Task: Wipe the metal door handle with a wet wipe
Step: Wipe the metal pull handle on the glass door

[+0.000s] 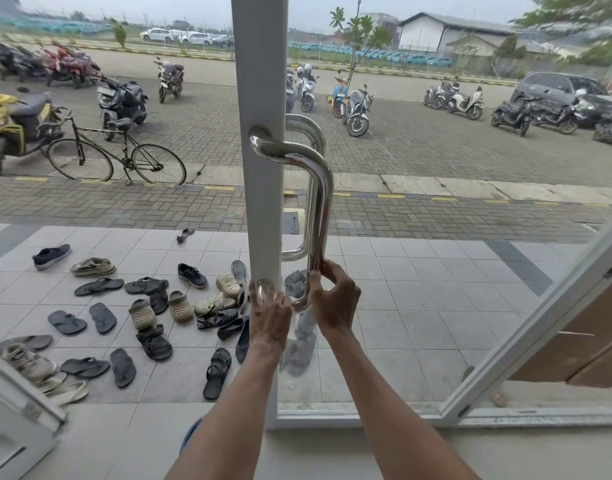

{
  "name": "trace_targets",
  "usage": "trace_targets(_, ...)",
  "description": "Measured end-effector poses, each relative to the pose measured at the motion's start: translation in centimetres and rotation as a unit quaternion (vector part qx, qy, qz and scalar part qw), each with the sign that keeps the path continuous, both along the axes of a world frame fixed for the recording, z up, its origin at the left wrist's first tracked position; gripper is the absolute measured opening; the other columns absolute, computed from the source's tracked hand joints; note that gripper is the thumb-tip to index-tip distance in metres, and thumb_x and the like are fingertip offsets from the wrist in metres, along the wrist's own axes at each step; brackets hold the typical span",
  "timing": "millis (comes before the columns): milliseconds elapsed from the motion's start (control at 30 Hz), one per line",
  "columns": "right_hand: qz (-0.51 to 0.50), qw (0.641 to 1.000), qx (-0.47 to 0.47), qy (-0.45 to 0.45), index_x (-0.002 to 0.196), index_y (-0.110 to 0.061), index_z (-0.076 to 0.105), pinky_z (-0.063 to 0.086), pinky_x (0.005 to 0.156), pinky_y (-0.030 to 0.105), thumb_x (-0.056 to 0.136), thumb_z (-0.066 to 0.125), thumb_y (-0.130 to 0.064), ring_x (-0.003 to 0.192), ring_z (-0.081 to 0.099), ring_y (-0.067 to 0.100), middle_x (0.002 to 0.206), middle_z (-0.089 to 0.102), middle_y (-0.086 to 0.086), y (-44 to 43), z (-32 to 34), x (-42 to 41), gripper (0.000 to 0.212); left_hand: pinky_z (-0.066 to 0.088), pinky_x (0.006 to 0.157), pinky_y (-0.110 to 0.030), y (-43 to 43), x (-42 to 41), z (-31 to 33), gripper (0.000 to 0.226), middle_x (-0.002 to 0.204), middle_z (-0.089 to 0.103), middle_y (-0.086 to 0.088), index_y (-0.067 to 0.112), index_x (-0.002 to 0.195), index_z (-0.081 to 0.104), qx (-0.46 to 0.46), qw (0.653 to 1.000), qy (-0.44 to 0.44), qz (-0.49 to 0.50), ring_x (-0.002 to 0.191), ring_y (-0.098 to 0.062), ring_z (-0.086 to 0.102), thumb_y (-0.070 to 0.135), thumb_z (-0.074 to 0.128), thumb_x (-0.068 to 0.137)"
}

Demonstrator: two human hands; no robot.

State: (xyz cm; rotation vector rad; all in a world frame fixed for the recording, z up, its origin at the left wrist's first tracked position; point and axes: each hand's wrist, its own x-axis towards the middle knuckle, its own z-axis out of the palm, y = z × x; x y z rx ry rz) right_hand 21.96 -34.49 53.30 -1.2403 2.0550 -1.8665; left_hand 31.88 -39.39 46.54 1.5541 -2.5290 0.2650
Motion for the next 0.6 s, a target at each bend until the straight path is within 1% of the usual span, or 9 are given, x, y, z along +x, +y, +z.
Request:
trace_targets(67,-0.002,1.000,-0.002,-0.004,0.109,-0.018,0.074,0.051,0.086,0.012,0.084,0.066,-0.018,0.092,0.069,-0.001,0.101,0.077,-0.008,-0.2,-0.2,0.2,0.027,-0.009,0.115,-0.068,-1.0,1.2,0.1,0.059,0.159,0.031,-0.010,0.009,0.145,0.042,0.000,0.999,-0.035,0.027,0.152,-0.025,0.018,-0.003,0.057,0.088)
trace_targets(133,-0.003,1.000,0.000,-0.006,0.110,-0.019,0.074,0.052,0.085,0.013,0.084,0.065,-0.021,0.092,0.069,-0.001,0.100,0.077,-0.009,-0.2,-0.3,0.3,0.028,-0.018,0.112,-0.066,-1.5,1.5,-0.3,0.065,0.165,0.015,-0.005,0.010,0.153,0.026,-0.003,0.998,-0.040,0.044,0.154,-0.022,0.007,-0.003,0.046,0.093)
trace_targets(200,-0.004,1.000,0.002,-0.006,0.110,-0.019,0.074,0.051,0.084,0.011,0.084,0.064,-0.023,0.090,0.069,-0.001,0.099,0.077,-0.009,-0.2,-0.3,0.2,0.028,-0.016,0.115,-0.064,-1.4,1.3,-0.9,0.068,0.166,0.013,-0.003,0.011,0.155,0.021,0.005,0.999,-0.020,0.024,0.154,-0.020,0.005,-0.003,0.043,0.093)
trace_targets(267,-0.008,1.000,0.004,-0.011,0.108,-0.020,0.074,0.050,0.083,0.009,0.085,0.064,-0.025,0.090,0.068,-0.002,0.098,0.077,-0.010,-0.3,-0.3,0.1,0.026,-0.010,0.120,-0.059,-0.7,0.8,-1.8,0.076,0.166,0.012,-0.002,0.013,0.157,0.014,0.033,0.999,0.008,-0.039,0.154,-0.018,0.003,-0.001,0.045,0.089)
trace_targets(367,-0.008,1.000,0.004,-0.022,0.108,-0.021,0.074,0.053,0.084,0.017,0.089,0.064,-0.030,0.090,0.069,-0.001,0.098,0.077,-0.009,-0.5,-0.3,0.1,0.023,-0.008,0.121,-0.055,0.4,1.0,-2.8,0.089,0.167,-0.002,-0.002,0.014,0.158,-0.003,0.063,0.995,0.014,-0.080,0.153,-0.016,-0.008,0.015,0.049,0.086)
trace_targets(433,-0.008,1.000,0.003,-0.023,0.108,-0.021,0.074,0.052,0.083,0.015,0.089,0.064,-0.032,0.090,0.069,-0.002,0.098,0.077,-0.009,-0.4,-0.2,0.2,0.024,-0.011,0.121,-0.055,-0.1,1.5,-3.0,0.092,0.167,-0.006,-0.002,0.012,0.158,-0.007,0.058,0.996,-0.001,-0.061,0.153,-0.017,-0.012,0.014,0.049,0.084)
trace_targets(500,-0.005,1.000,0.000,-0.022,0.107,-0.022,0.074,0.051,0.082,0.013,0.089,0.063,-0.033,0.089,0.068,-0.004,0.098,0.077,-0.010,-0.4,-0.3,0.1,0.024,-0.017,0.118,-0.056,-0.9,2.2,-2.6,0.092,0.167,-0.005,-0.003,0.010,0.157,-0.008,0.052,0.998,-0.009,-0.017,0.153,-0.018,-0.009,0.008,0.048,0.084)
trace_targets(567,-0.005,1.000,0.001,-0.019,0.108,-0.022,0.074,0.052,0.082,0.012,0.089,0.063,-0.033,0.089,0.067,-0.004,0.099,0.076,-0.010,-0.4,-0.3,0.0,0.024,-0.023,0.114,-0.054,-1.6,2.5,-2.0,0.092,0.167,-0.004,-0.002,0.010,0.156,-0.008,0.059,0.998,-0.002,0.014,0.153,-0.017,-0.006,0.005,0.049,0.084)
trace_targets(600,-0.005,1.000,0.002,-0.016,0.108,-0.022,0.074,0.050,0.081,0.009,0.089,0.063,-0.033,0.089,0.067,-0.005,0.100,0.076,-0.009,-0.4,-0.4,0.0,0.024,-0.022,0.114,-0.052,-1.8,2.5,-1.9,0.091,0.167,-0.002,-0.002,0.010,0.157,-0.005,0.064,0.998,0.009,0.013,0.153,-0.017,-0.005,0.006,0.050,0.084)
